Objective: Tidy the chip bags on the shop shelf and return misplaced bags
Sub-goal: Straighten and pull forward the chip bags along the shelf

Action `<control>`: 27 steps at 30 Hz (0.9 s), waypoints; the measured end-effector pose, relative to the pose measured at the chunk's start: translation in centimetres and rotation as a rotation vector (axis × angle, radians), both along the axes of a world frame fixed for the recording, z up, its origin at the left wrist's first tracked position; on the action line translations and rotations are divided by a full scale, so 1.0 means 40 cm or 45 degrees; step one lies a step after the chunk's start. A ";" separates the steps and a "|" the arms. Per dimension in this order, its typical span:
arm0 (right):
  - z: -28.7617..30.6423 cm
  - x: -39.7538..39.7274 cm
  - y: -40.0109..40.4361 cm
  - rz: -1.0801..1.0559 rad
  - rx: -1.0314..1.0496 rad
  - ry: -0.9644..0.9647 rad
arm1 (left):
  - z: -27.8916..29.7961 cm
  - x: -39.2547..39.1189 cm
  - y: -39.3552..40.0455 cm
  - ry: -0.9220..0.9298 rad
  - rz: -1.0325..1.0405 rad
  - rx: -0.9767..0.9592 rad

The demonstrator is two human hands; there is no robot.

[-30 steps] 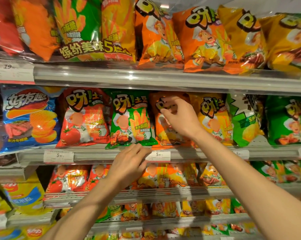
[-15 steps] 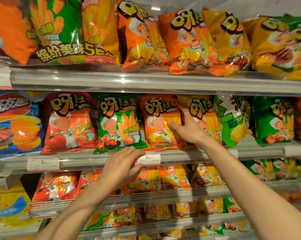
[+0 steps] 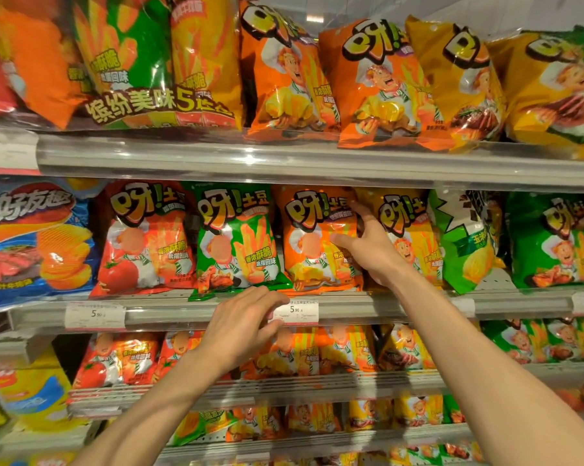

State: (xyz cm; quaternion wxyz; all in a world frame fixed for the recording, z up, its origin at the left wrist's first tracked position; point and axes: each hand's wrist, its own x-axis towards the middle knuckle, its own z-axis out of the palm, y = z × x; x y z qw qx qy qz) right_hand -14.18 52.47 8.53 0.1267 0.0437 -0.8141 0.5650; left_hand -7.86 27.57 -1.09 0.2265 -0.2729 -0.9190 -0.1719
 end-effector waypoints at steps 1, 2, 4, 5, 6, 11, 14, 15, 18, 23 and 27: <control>-0.006 0.001 -0.004 -0.014 -0.001 0.010 | -0.001 -0.001 -0.001 -0.002 -0.003 0.000; -0.010 0.002 -0.007 -0.030 -0.010 0.021 | -0.001 -0.001 -0.001 -0.001 -0.005 0.002; -0.017 0.007 -0.014 -0.047 -0.018 0.041 | -0.001 0.000 -0.001 0.007 -0.006 0.009; -0.020 0.009 -0.017 -0.053 -0.016 0.046 | -0.002 0.001 -0.001 0.011 -0.006 0.012; -0.024 0.010 -0.020 -0.062 -0.012 0.050 | -0.002 0.001 0.000 0.013 -0.008 0.015; -0.022 0.028 -0.030 -0.079 0.146 0.063 | -0.002 0.003 -0.003 0.028 -0.027 0.014; -0.027 0.052 -0.028 -0.095 0.266 0.124 | -0.001 0.007 -0.004 0.027 -0.023 0.012; -0.032 0.063 -0.027 -0.109 0.310 0.158 | 0.000 0.008 -0.004 0.024 -0.018 0.011; -0.060 0.124 -0.022 -0.215 0.490 0.352 | 0.004 0.011 -0.001 -0.002 -0.005 0.025; -0.191 0.217 -0.026 -0.255 0.737 0.599 | 0.002 0.015 0.003 -0.049 0.032 0.039; -0.278 0.232 -0.049 -0.146 0.896 0.525 | -0.002 0.016 0.005 -0.071 0.056 0.043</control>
